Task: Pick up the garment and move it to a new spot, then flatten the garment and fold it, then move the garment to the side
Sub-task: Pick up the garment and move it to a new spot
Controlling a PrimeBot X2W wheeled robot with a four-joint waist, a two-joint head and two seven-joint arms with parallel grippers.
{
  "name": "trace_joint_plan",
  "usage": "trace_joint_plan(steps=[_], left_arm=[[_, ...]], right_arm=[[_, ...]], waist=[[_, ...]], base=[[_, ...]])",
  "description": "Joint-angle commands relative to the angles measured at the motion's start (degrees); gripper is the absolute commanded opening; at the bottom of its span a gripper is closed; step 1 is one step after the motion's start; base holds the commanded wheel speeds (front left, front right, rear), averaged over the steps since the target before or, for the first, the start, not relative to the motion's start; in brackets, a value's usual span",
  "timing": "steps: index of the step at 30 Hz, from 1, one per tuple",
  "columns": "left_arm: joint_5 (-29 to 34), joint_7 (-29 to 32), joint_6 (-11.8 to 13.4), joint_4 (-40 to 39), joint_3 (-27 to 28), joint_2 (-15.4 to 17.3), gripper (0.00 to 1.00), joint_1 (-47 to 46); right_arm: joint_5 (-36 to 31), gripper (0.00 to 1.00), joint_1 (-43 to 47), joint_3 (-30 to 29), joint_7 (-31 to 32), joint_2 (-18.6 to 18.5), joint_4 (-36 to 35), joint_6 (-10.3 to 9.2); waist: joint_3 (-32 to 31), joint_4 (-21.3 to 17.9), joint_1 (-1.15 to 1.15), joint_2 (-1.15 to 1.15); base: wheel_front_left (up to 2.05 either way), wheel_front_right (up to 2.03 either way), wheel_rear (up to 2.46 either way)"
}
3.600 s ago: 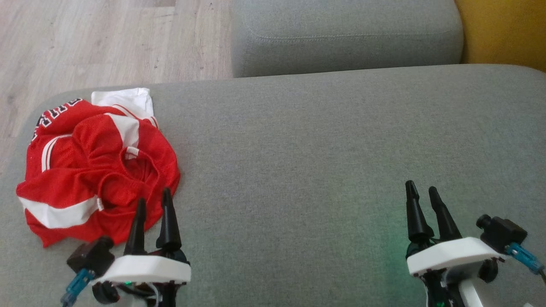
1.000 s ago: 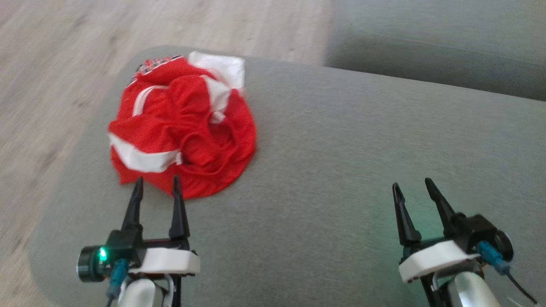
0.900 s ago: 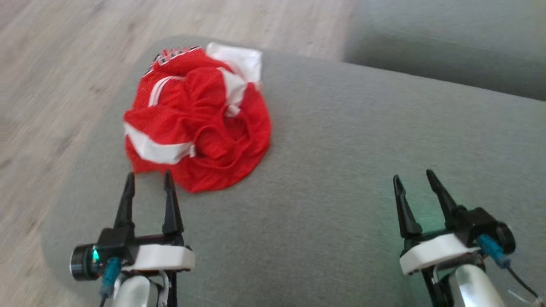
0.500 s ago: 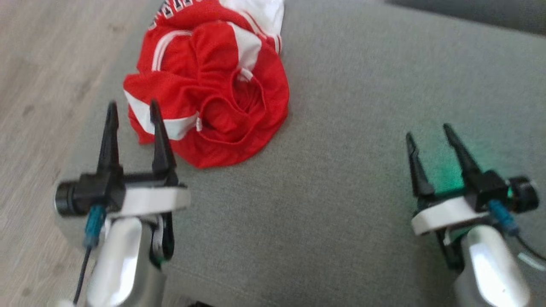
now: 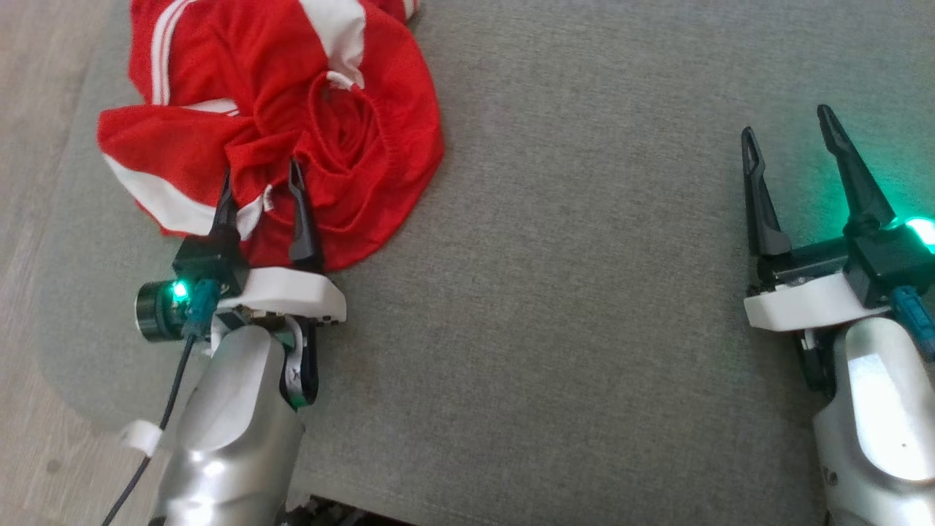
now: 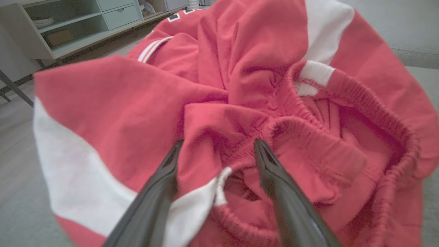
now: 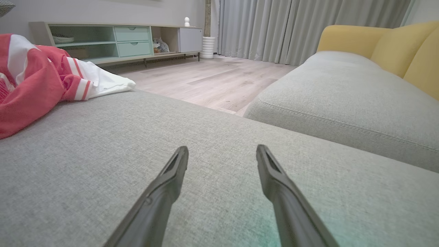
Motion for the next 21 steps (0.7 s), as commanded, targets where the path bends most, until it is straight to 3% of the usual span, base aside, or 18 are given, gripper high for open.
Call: trace_joint_plan(steps=[1,2,3,11,21], left_arm=[[-0.3,-0.3,0.5,-0.8,1.3,1.5,0.86,-1.5],[-0.4,-0.3,0.3,-0.2,1.2,1.5,0.33,-1.6],[-0.6,-0.3,0.0,0.2,1.1,1.5,0.0,-1.6],[2.5,-0.3,-3.2,-3.8,2.8,1.5,0.0,-0.4],[10.0,-0.3,-9.0,-20.3,2.0,6.0,0.0,-1.6]], right_arm=[[-0.6,1.0,1.0,0.7,0.2,-0.2,0.7,-0.04],[-0.6,1.0,0.9,0.7,0.2,-0.1,0.7,-0.04],[-0.6,1.0,0.9,0.7,0.2,0.1,0.7,-0.04],[0.9,1.0,0.8,0.7,0.2,2.4,1.1,-0.04],[7.9,1.0,2.9,3.2,0.2,4.5,1.2,-0.04]], waist=[[0.3,-0.7,0.0,0.0],[0.2,-0.9,0.0,0.0],[0.0,-1.2,0.0,0.0],[-4.4,-4.4,0.0,0.0],[-14.3,-17.6,0.0,0.0]], base=[[0.0,0.0,0.0],[0.0,0.0,0.0],[0.0,0.0,0.0],[0.0,0.0,0.0],[0.0,0.0,0.0]])
